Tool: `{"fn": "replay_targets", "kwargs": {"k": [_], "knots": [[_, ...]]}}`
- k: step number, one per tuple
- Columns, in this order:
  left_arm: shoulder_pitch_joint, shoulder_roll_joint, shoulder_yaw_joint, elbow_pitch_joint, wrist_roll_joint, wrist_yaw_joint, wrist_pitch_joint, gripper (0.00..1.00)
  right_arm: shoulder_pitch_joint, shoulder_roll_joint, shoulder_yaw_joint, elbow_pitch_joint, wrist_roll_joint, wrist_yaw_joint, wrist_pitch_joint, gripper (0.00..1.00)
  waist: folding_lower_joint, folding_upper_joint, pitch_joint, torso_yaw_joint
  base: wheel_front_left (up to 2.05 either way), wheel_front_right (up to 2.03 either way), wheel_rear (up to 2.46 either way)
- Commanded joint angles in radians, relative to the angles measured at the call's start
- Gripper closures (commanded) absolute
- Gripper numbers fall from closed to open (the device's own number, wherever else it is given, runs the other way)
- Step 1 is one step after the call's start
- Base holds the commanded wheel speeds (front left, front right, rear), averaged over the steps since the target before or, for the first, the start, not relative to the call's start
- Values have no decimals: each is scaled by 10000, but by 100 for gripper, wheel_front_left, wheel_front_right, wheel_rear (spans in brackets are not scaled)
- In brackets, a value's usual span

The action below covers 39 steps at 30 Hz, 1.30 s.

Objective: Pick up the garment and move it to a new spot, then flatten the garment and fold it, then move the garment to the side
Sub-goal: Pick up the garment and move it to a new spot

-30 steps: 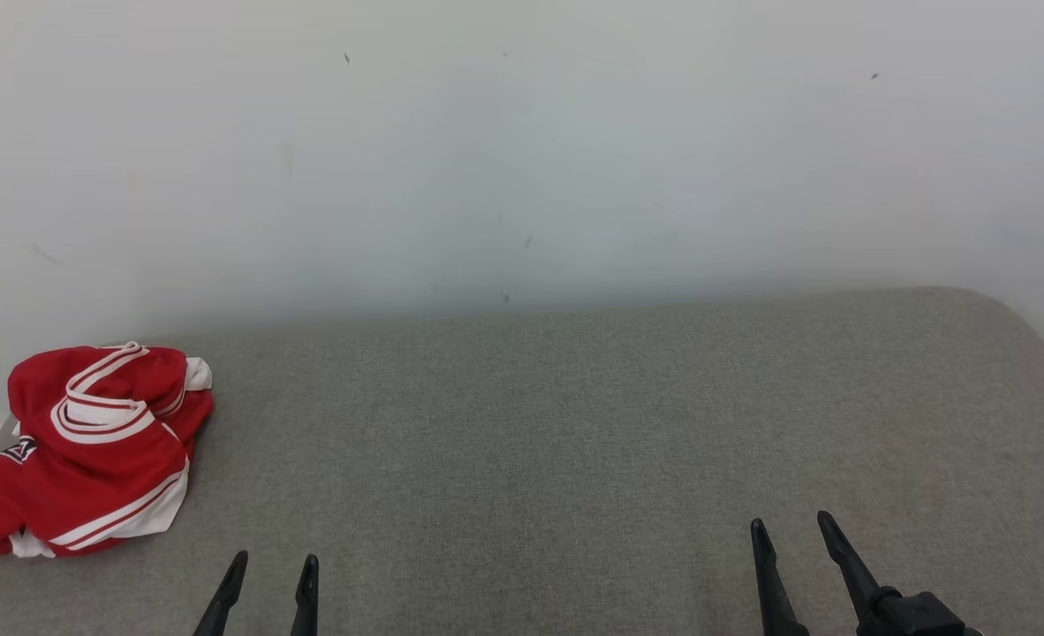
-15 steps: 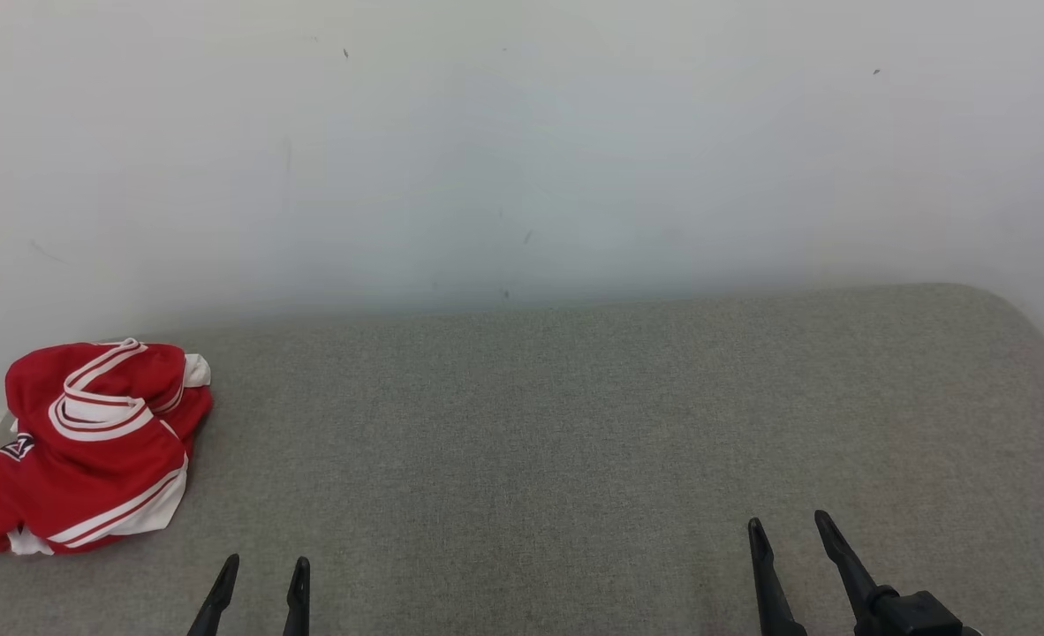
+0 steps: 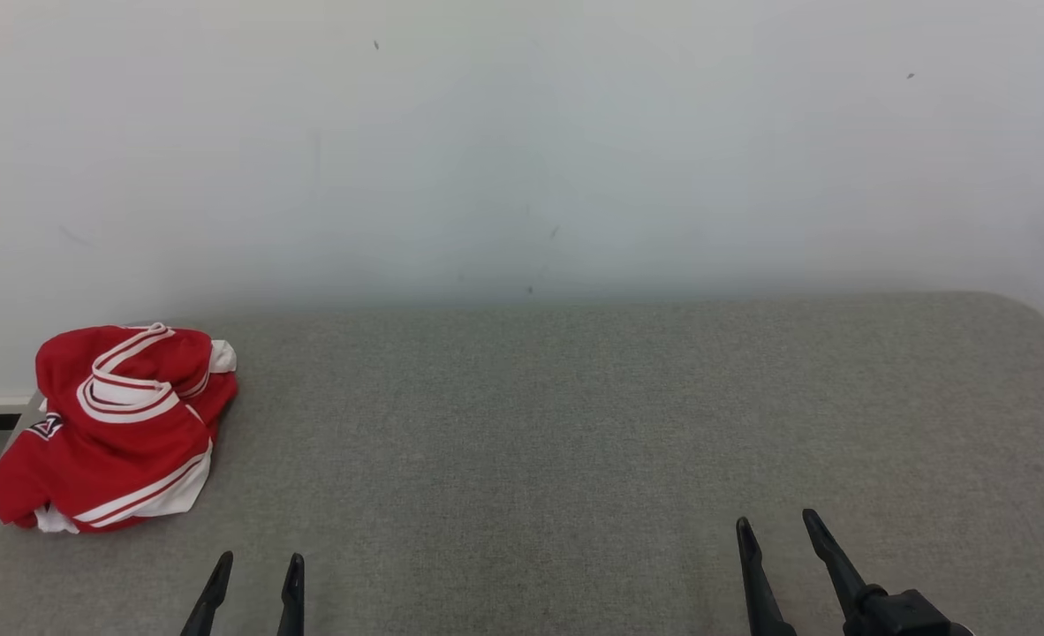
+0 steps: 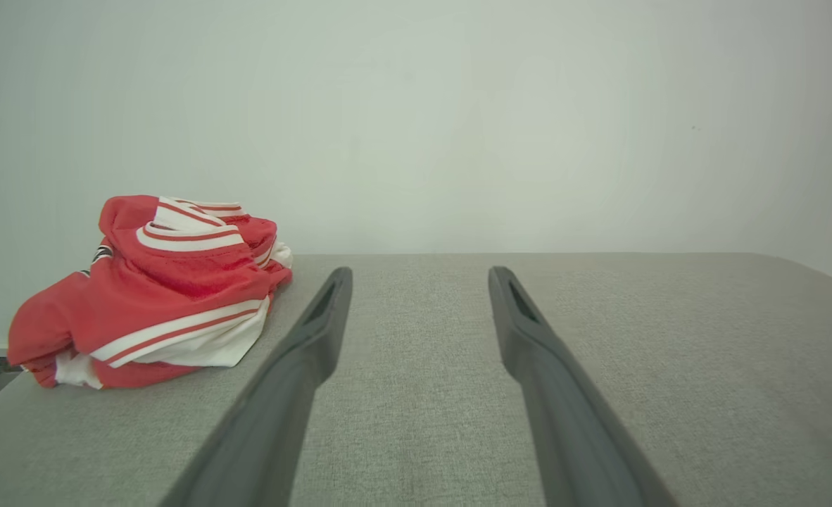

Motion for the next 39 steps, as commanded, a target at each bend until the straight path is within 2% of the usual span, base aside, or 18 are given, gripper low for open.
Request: {"fn": "replay_targets", "kwargs": {"k": [1, 26, 32, 39], "knots": [[-5, -2, 15, -26, 43, 9, -52, 0, -78, 16, 34, -16, -16, 4, -35, 0, 0, 0, 15, 159, 0, 0, 0], [-143, -3, 128, -354, 94, 109, -52, 0, -126, 44, 263, -175, 189, 4, -35, 0, 0, 0, 293, 2963, 0, 0, 0], [-121, -3, 179, -405, 43, 118, -52, 0, -110, 47, 303, -157, 213, 4, -36, 0, 0, 0, 347, 3311, 0, 0, 0], [-62, -4, 307, -494, -63, 224, -52, 0, -204, -38, 402, -116, 259, 4, -36, 0, 0, 0, 505, 3317, 0, 0, 0]]}}
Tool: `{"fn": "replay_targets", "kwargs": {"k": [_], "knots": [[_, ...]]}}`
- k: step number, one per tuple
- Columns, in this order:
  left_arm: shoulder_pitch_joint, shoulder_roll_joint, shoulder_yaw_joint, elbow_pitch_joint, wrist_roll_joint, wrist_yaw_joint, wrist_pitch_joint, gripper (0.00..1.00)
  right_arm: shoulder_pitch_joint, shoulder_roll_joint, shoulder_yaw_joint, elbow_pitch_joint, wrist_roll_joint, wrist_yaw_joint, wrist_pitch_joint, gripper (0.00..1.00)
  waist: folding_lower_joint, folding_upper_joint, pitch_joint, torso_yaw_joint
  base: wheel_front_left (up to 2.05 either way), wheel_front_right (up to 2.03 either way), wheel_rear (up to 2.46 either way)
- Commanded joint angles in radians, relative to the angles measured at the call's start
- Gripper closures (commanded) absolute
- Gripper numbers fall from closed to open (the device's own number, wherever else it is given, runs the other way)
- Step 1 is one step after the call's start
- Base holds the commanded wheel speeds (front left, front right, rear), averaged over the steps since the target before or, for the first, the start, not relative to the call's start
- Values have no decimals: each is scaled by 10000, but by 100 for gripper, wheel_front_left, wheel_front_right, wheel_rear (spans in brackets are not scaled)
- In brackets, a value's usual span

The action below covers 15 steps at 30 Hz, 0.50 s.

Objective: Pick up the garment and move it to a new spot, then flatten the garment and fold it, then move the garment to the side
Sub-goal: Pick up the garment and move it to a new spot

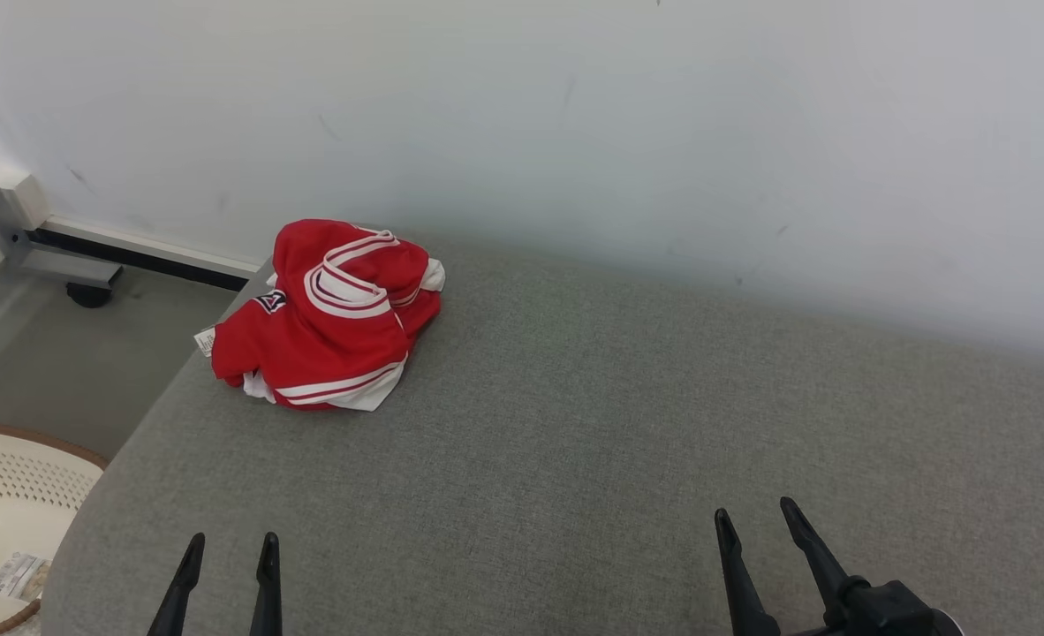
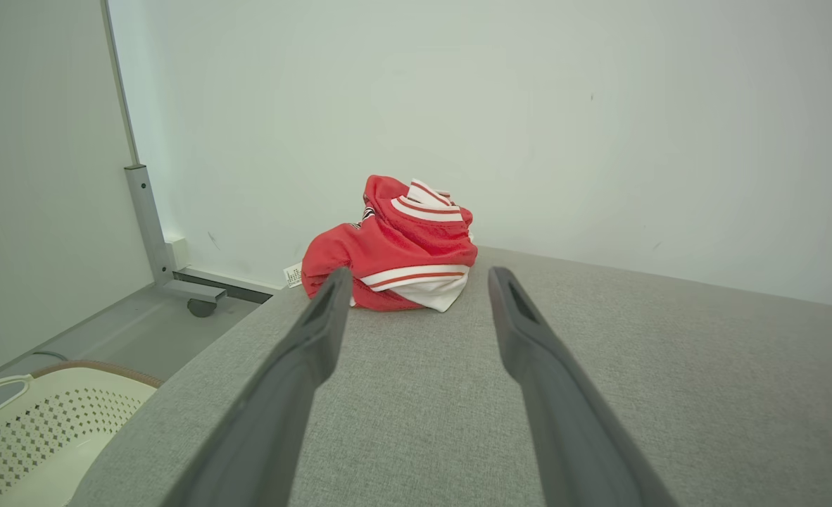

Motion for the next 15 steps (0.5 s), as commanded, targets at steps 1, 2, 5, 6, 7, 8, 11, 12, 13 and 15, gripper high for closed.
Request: {"fn": "replay_targets", "kwargs": {"k": [1, 2, 5, 6, 7, 8, 11, 12, 13, 15], "knots": [[-3, -3, 61, -42, -31, 58, -52, 0, -62, -57, 19, 3, 90, 4, -36, 0, 0, 0, 105, -56, 0, 0, 0], [-47, -3, 78, -51, -69, 68, -52, 0, -80, -82, 12, -2, 87, 4, -36, 0, 0, 0, 164, -90, 0, 0, 0], [-228, -3, 145, -33, -217, 151, -52, 0, -101, -174, 3, -17, 40, 4, -36, 0, 0, 0, 362, -198, 0, 0, 0], [-294, -3, 180, -28, -272, 166, -52, 0, -112, -202, -3, -28, 21, 4, -37, 0, 0, 0, 453, -237, 0, 0, 0], [-375, -4, 190, -14, -302, 187, -52, 0, -115, -232, -33, -25, -4, 4, -36, 0, 0, 0, 517, -264, 0, 0, 0], [-465, -4, 221, 4, -343, 227, -52, 0, -119, -269, -49, -16, -26, 4, -36, 0, 0, 0, 596, -303, 0, 0, 0], [-873, -3, 337, 64, -484, 273, -52, 0, -260, -413, -55, -40, -107, 4, -36, 0, 0, 0, 959, -426, 0, 0, 0], [-1050, -5, 375, 106, -549, 289, -50, 0, -314, -465, -66, -60, -127, 4, -36, 0, 0, 0, 1106, -456, 0, 0, 0], [-1253, -3, 429, 159, -564, 291, -52, 0, -376, -517, -67, -72, -144, 4, -36, 0, 0, 0, 1270, -484, 0, 0, 0], [-1730, -5, 530, 262, -635, 246, -52, 0, -514, -631, -74, -78, -220, 4, -36, 0, 0, 0, 1608, -525, 0, 0, 0]]}}
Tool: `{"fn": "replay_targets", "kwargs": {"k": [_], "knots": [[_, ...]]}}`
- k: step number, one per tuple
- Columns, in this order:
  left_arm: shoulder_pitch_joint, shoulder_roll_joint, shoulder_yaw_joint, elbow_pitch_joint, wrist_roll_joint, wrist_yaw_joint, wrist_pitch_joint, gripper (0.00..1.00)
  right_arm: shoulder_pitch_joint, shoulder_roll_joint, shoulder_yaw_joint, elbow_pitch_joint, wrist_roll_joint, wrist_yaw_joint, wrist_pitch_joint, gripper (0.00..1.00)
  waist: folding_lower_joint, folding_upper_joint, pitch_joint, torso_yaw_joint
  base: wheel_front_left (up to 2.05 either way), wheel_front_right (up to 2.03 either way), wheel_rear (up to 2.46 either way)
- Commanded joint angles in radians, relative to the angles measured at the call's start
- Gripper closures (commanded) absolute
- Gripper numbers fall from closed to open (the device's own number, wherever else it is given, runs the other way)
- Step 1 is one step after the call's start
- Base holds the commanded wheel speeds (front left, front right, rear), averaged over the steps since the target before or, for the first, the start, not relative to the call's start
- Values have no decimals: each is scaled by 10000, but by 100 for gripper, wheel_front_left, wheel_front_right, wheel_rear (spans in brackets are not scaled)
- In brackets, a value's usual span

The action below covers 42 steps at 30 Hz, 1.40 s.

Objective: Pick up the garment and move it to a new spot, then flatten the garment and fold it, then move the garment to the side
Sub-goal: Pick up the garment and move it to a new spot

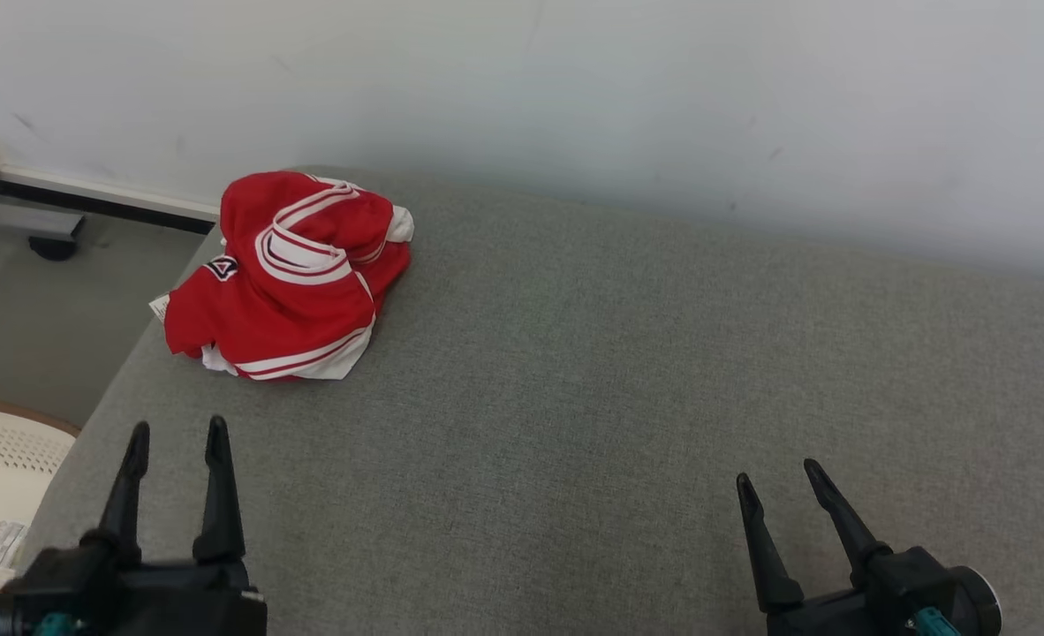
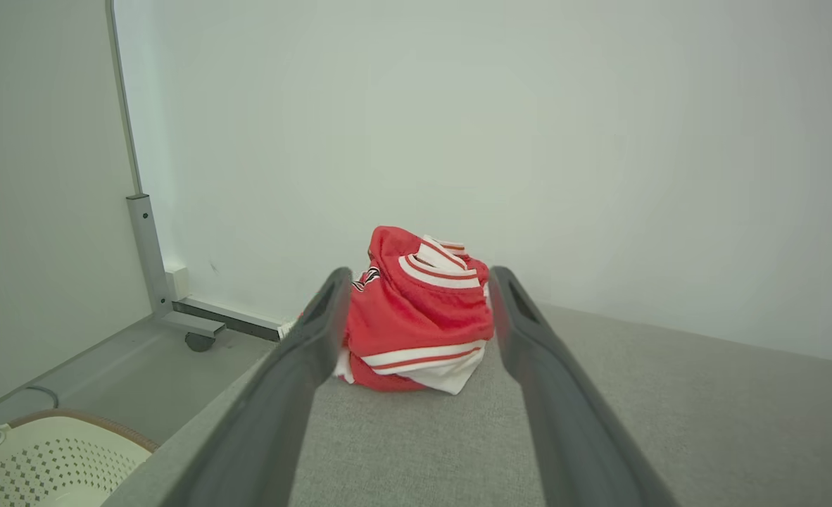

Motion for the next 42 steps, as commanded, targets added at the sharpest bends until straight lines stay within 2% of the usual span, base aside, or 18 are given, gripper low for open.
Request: {"fn": "replay_targets", "kwargs": {"k": [1, 7, 12, 17, 25, 28, 33, 42], "knots": [[-407, -5, 88, 40, 14, -91, -52, 0, -153, -129, 8, -17, -60, 4, -36, 0, -1, 0, 681, -171, 0, 0, 0], [-2241, 57, 561, 790, 238, -437, -50, 0, -606, -566, 10, -44, -211, 4, -36, 0, -1, 0, 1714, -271, 0, 0, 0], [-3850, 371, 763, 2057, 240, -715, -47, 0, -794, -874, -153, -75, -315, 4, -36, 0, -1, 0, 2405, -425, 0, 0, 0], [-5728, 812, 537, 3997, 338, -870, -43, 0, -884, -1013, -217, -108, -343, 4, -36, 0, -1, 0, 2939, -492, 0, 0, 0], [-8058, 1253, 245, 5969, 122, -1038, 321, 0, -1059, -1152, -181, -75, -280, 4, -34, 0, -1, 0, 3584, -600, 0, 0, 0], [-8855, 1519, 140, 6946, 247, -1001, 936, 0, -1260, -1163, -83, -4, -229, 4, -14, 0, -1, 0, 3794, -737, 0, 0, 0], [-9829, 1940, -182, 8235, 662, -662, 2036, 0, -1455, -1174, -115, 59, -179, -2, -10, 0, -1, 0, 3960, -931, 0, 0, 0], [-10412, 2267, -739, 9704, 913, -856, 3970, 0, -1498, -1106, -285, 94, -164, -4, 3, 0, -1, 0, 4177, -961, 0, 0, 0]]}}
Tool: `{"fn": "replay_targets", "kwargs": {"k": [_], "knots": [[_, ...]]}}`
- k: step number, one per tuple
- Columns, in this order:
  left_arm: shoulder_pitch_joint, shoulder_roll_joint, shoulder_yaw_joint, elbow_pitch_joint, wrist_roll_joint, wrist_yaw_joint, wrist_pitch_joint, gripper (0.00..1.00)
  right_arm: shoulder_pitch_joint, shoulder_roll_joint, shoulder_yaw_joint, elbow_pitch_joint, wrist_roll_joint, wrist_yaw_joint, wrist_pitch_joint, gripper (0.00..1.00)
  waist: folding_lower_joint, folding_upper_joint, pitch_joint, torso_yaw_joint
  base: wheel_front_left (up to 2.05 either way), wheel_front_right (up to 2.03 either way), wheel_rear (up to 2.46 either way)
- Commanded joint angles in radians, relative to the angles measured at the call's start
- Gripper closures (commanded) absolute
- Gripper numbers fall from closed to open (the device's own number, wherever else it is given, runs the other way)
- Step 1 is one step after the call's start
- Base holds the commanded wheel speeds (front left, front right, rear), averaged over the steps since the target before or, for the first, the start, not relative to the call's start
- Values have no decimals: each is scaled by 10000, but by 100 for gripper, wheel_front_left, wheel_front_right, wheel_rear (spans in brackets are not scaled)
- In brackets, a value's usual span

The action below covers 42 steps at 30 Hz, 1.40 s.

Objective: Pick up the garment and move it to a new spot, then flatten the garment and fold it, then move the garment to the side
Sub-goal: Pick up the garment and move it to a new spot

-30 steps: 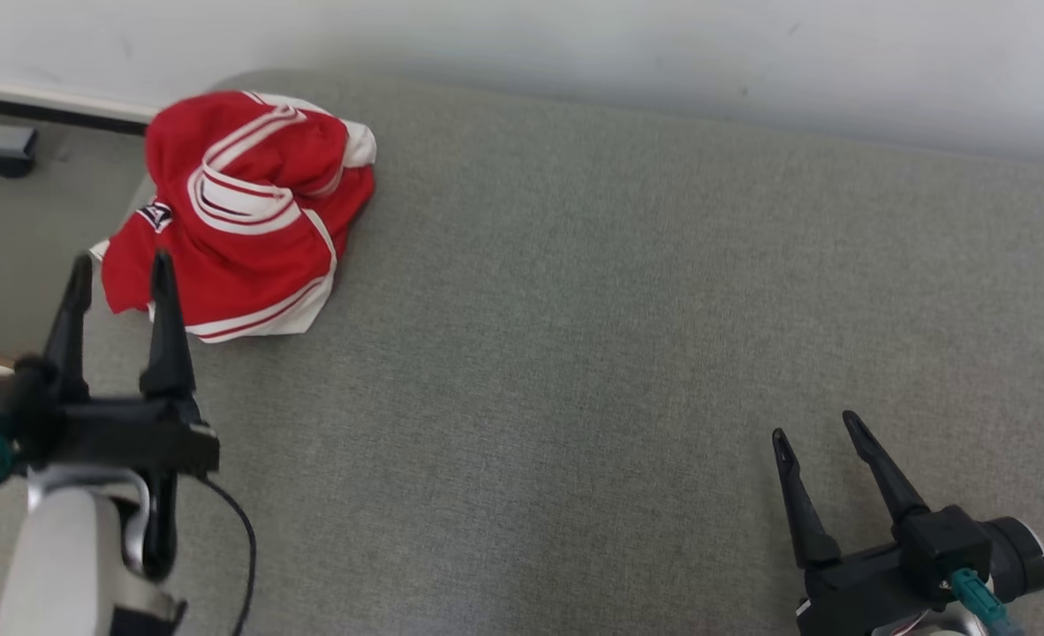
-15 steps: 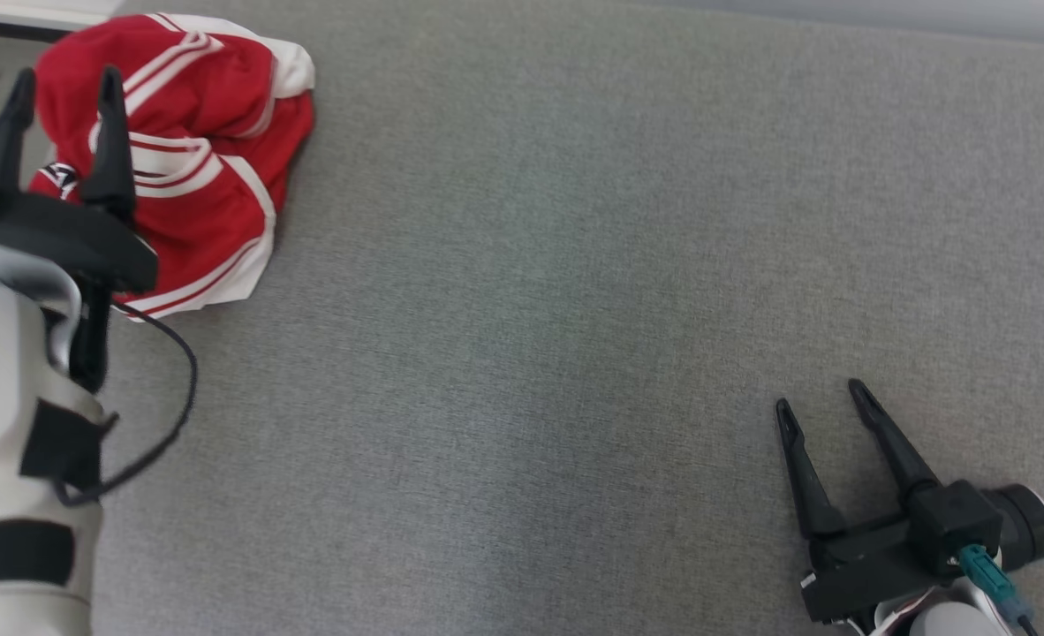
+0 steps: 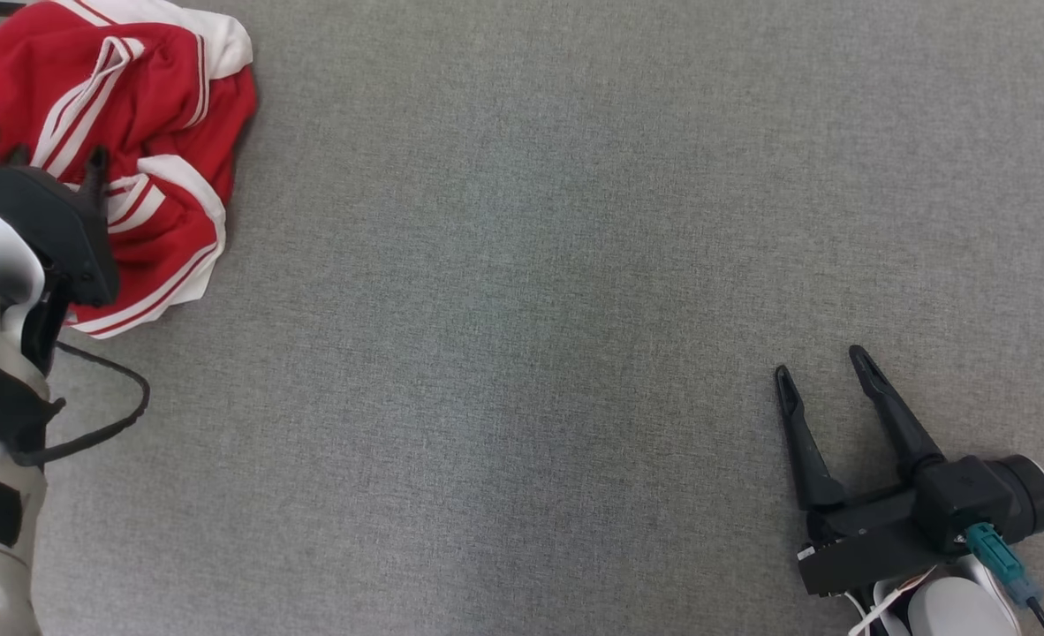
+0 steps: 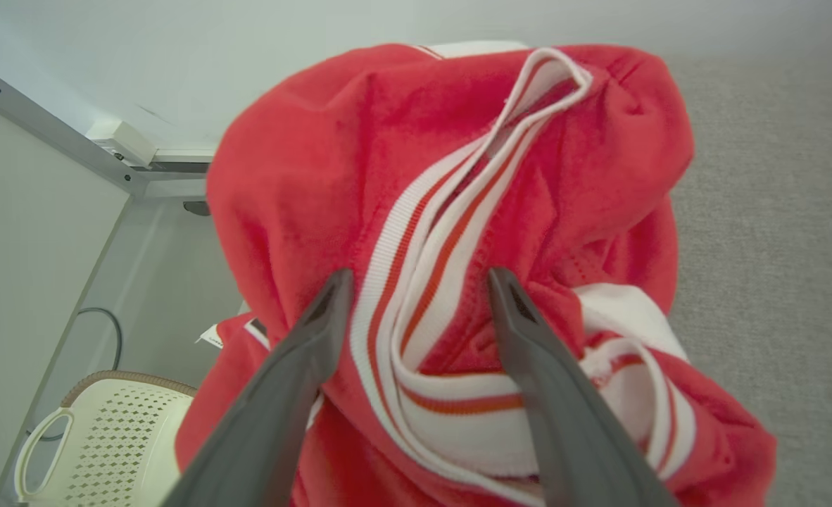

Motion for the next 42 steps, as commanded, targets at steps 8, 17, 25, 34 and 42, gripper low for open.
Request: {"fn": "replay_targets", "kwargs": {"k": [8, 17, 25, 34, 42], "knots": [[-119, 55, -71, 372, -263, -146, -223, 100, -187, 55, -38, 418, 12, -13, 74, 0, 1, 1, 208, 33, 0, 0, 0], [-112, 60, 268, 18, -855, -174, -2262, 100, -174, 197, 25, 513, 151, -13, 71, 0, 1, 1, -150, -49, 0, 0, 0], [-305, -226, 225, -708, -1463, -341, -3107, 100, 162, 460, -6, 483, 385, -12, 34, 0, 1, 1, -1146, -243, 0, 0, 0], [-157, -392, -310, -2231, -1894, -419, -2995, 100, 511, 811, 103, 544, 604, -12, 28, 0, 1, 1, -2330, -700, 0, 0, 0], [134, -612, -766, -3753, -2330, -428, -2079, 100, 958, 1053, 142, 586, 874, -12, 28, 0, 1, 1, -3422, -1753, 0, 0, 0]]}}
